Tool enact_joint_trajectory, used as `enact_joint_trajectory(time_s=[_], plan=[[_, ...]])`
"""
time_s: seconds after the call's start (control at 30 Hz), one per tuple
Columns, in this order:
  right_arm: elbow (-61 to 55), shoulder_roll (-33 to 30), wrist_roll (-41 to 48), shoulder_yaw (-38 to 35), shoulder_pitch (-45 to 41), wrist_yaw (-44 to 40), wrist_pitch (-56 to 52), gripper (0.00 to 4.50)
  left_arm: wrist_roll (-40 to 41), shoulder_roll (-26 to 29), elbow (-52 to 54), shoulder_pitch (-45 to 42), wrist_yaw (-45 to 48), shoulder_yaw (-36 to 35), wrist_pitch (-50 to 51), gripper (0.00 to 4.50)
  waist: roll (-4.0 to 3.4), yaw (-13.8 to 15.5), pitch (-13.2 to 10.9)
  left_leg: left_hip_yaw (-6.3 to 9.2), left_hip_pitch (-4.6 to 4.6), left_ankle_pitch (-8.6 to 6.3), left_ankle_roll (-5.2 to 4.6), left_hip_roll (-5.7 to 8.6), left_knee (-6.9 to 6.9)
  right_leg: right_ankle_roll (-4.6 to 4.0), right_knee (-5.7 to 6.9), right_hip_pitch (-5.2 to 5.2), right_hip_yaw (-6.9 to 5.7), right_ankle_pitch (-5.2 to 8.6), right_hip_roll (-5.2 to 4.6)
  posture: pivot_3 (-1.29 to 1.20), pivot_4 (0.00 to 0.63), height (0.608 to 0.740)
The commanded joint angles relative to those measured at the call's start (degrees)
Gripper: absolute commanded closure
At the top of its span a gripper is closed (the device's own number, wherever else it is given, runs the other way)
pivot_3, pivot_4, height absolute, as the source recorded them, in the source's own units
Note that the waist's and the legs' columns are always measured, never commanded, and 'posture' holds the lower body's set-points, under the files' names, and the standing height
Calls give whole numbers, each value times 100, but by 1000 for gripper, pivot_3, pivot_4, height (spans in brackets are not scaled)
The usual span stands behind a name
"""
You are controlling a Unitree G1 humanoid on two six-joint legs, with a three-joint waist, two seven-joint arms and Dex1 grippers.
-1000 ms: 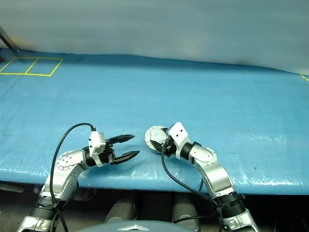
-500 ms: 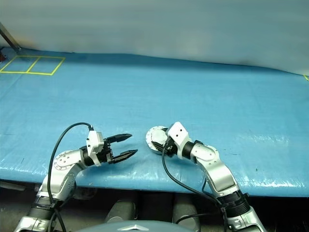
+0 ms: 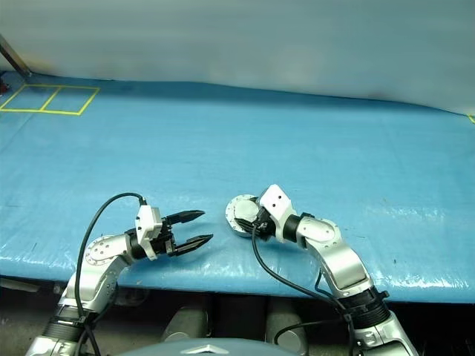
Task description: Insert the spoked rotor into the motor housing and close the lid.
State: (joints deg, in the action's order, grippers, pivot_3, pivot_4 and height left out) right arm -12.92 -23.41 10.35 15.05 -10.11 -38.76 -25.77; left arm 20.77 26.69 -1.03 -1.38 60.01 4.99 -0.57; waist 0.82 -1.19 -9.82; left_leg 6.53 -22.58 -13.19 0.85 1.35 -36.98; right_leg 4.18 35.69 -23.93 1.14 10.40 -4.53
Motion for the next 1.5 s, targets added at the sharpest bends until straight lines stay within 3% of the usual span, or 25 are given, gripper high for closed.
enact_joint_trajectory(time_s=[0.03, 0.43, 0.9, 1.13, 1.5], plan=[[186, -71, -143, 14, 18, 20, 56, 1469, 17, -38, 81, 11, -1, -21, -86, 1006, 0, 0, 0, 0, 0, 0, 0, 0, 0, 0, 0, 0, 0, 0, 0, 0, 150, 740], [510, 115, 223, -193, 20, -49, -55, 1469, 8, -120, 52, 18, -97, 0, 29, 1006, 1, -8, 1, 1, 8, 0, 0, -2, -7, 1, 2, 8, -1, 0, 0, 0, 150, 740], [510, -348, -59, 51, -2, -278, 0, 1469, -64, -176, 47, 8, -261, 23, 160, 1006, 2, 48, 2, 2, 3, -2, 2, 2, -2, 3, -10, 11, -6, 1, -4, 0, 150, 740], [216, -161, 520, -286, -8, -375, -114, 1469, -66, -174, 55, 30, -253, 40, 175, 1006, 0, 49, 1, 3, 0, -2, 3, 2, -1, 3, -10, 8, -6, 1, -5, 0, 150, 740], [-163, -478, 149, -102, -152, -345, -185, 1469, -78, -185, 34, 37, -245, 69, 126, 1006, -3, 49, -2, 3, -6, -3, 5, 2, 3, 3, -21, 6, -8, 1, -5, 0, 150, 740]])
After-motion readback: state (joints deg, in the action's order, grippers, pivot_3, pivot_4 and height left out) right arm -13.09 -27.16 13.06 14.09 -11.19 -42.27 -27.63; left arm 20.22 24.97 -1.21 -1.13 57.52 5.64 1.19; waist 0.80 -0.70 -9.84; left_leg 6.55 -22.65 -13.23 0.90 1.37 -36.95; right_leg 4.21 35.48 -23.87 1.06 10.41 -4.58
